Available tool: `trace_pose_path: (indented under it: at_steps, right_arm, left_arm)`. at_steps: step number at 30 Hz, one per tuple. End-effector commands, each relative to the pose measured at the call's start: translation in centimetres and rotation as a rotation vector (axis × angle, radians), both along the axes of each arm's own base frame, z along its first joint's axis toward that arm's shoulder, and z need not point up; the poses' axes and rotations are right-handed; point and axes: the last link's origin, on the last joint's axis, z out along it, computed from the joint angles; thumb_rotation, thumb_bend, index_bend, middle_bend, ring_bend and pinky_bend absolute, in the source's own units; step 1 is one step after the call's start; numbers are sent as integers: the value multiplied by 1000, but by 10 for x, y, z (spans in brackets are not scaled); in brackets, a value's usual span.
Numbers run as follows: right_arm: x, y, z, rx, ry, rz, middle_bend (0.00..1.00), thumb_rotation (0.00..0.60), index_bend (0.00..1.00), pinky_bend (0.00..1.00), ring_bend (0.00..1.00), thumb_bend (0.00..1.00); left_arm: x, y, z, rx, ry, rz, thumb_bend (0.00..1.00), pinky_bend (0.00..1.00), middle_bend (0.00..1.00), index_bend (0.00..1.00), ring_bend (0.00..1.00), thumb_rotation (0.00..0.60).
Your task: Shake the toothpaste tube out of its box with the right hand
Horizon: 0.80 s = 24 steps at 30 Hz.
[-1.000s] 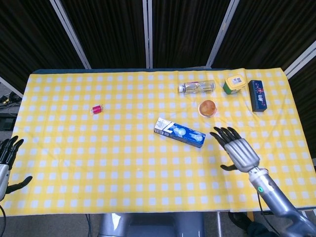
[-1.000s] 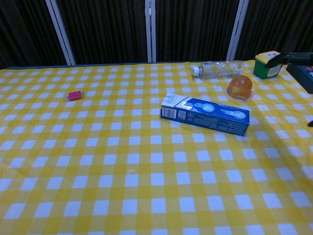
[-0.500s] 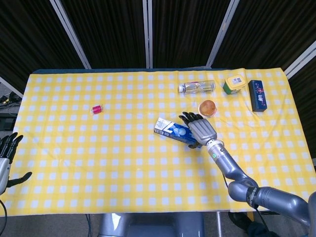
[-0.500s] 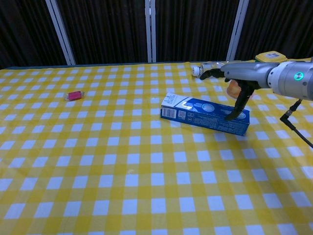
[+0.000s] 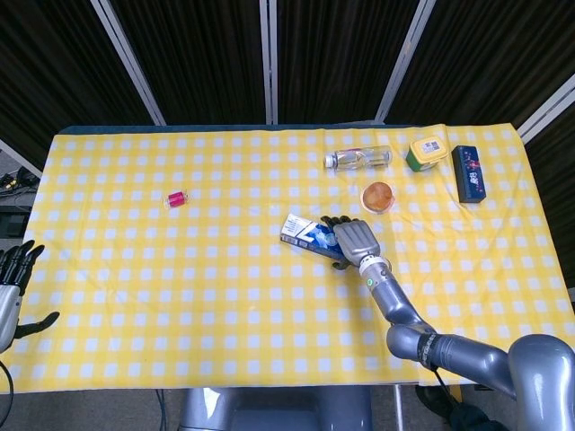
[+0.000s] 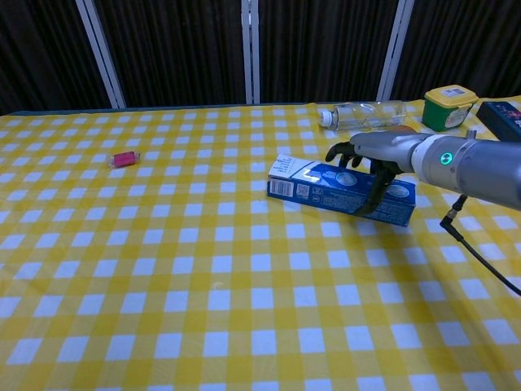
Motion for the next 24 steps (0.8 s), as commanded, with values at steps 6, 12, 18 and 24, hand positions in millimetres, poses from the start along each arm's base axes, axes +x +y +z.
trace_pose_path:
  at_steps: [6, 12, 18, 24]
  right_arm:
    - [3, 2, -4, -47, 35, 69, 451, 600, 383, 520, 424, 282]
    - [9, 5, 6, -62, 5, 120, 452, 600, 385, 520, 425, 345]
    - [24, 14, 37, -104, -9, 236, 452, 600, 385, 520, 425, 359]
    - [48, 27, 79, -188, 65, 436, 449, 600, 385, 520, 425, 359]
  left_arm:
    - [0, 0, 0, -5, -6, 0, 0, 0, 0, 0, 0, 600]
    - [-1, 1, -1, -8, -6, 4, 0, 0, 0, 0, 0, 600]
    - [0, 1, -2, -17, -8, 0, 0, 0, 0, 0, 0, 600]
    - [2, -2, -1, -17, -17, -14, 0, 0, 0, 0, 0, 600]
